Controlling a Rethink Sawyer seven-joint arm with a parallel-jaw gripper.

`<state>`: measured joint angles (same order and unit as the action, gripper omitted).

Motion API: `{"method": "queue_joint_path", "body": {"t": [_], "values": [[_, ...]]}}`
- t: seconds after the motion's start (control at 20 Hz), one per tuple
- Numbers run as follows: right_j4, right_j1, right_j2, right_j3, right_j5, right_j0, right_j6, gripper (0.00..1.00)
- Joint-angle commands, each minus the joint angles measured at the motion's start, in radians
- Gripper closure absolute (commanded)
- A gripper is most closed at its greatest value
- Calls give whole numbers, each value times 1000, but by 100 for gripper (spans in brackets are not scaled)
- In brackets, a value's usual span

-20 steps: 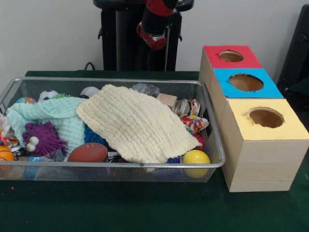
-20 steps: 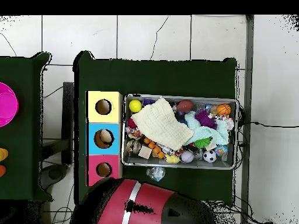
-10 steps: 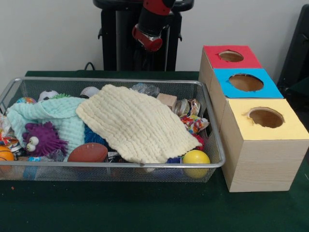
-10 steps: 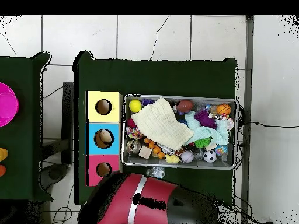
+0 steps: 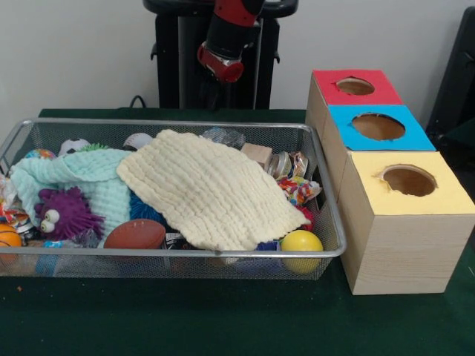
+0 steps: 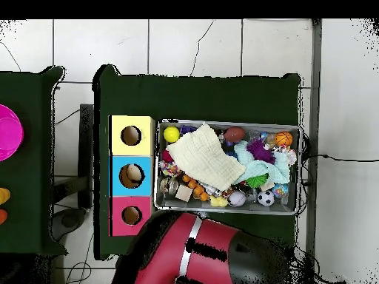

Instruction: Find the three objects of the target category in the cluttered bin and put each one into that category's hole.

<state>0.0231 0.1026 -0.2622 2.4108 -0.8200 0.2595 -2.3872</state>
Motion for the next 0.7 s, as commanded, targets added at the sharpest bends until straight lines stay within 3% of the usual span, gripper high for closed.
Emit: {"method": "queue_joint_path", "body": {"t": [0.05, 0.7], "values": [[48, -114, 87, -150, -13, 21, -229, 0], [113, -126, 146, -199, 102, -9, -187, 0]]}}
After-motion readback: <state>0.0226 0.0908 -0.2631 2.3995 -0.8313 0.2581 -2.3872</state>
